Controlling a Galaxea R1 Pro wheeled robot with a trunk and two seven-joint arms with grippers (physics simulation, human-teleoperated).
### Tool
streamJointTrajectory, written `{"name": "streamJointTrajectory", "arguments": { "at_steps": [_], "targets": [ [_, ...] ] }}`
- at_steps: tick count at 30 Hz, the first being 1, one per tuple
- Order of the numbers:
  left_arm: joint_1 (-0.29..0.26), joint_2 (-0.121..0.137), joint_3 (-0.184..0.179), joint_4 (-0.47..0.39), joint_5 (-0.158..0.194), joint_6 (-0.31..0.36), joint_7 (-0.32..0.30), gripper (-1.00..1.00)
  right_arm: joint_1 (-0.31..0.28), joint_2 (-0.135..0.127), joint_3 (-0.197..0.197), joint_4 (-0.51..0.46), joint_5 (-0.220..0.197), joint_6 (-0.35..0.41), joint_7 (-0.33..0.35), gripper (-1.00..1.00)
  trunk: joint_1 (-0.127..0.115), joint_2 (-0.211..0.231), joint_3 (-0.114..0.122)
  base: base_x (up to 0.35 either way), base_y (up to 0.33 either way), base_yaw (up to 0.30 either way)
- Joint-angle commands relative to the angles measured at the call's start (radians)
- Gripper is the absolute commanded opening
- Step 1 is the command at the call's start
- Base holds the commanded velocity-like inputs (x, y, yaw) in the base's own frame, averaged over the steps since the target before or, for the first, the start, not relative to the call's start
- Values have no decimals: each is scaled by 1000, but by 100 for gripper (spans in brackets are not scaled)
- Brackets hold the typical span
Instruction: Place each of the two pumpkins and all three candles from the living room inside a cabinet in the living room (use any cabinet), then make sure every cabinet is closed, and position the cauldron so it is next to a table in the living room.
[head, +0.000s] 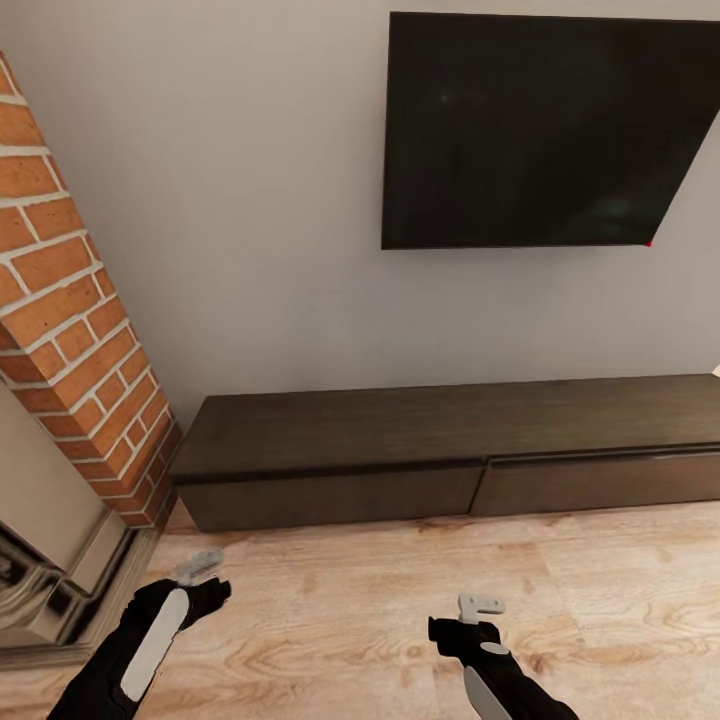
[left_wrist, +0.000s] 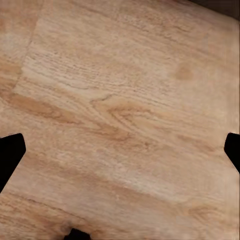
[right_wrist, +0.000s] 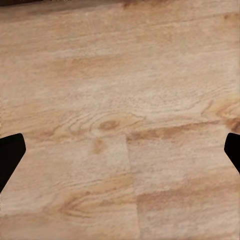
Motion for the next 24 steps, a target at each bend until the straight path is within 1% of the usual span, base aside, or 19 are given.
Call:
{"name": "streamJointTrajectory", "arguments": {
  "at_steps": [1,2,3,4,5,6,7,8,10,13,15,16,17,19,21,24],
  "targets": [
    [1,4,27,-130,50,149,14,100,-1,-2,5,-2,-8,2,-9,100,0,0,-1,0,0,0],
    [2,5,41,-168,62,178,15,100,-1,-1,5,-2,-8,2,-9,100,0,0,-1,0,0,0],
    [2,6,78,-237,87,218,16,100,-1,-2,4,-2,-9,-1,-8,100,0,0,-1,0,0,0],
    [3,7,134,-315,118,255,17,100,-1,-1,3,-1,-10,-12,1,100,0,0,-1,0,0,0],
    [3,7,163,-349,137,269,18,100,-1,-1,2,-1,-10,-19,15,100,0,0,-1,0,0,0],
    [3,8,188,-378,166,281,18,100,-1,0,1,-1,-10,-27,47,100,0,0,-1,0,0,0],
    [3,9,197,-389,184,285,18,100,-1,0,0,-1,-10,-29,68,100,0,0,-1,0,0,0],
    [3,8,202,-397,206,289,18,100,-1,0,0,0,-11,-32,92,100,0,0,-1,0,0,0],
    [2,8,202,-399,224,292,18,100,-1,0,-1,0,-11,-33,108,100,0,0,-1,0,0,0],
    [2,8,191,-400,248,293,18,100,-1,0,0,2,-11,-36,117,100,0,0,-1,0,0,0],
    [2,9,189,-401,273,294,18,100,-1,0,0,4,-11,-44,119,100,0,0,-1,0,0,0],
    [2,9,189,-400,290,294,18,100,-1,0,1,5,-11,-50,120,100,0,0,-1,0,0,0],
    [2,12,188,-400,321,294,18,100,-1,0,1,5,-10,-57,120,100,0,0,-1,0,0,0],
    [2,18,185,-399,364,294,18,100,-1,0,2,6,-10,-61,120,100,8,-14,-7,0,0,0],
    [2,21,186,-399,382,294,18,100,-1,0,2,5,-10,-62,120,100,15,-28,-14,0,0,0],
    [2,23,189,-399,392,294,18,100,-1,0,0,5,-11,-62,120,100,15,-28,-14,0,0,0]
  ]
}}
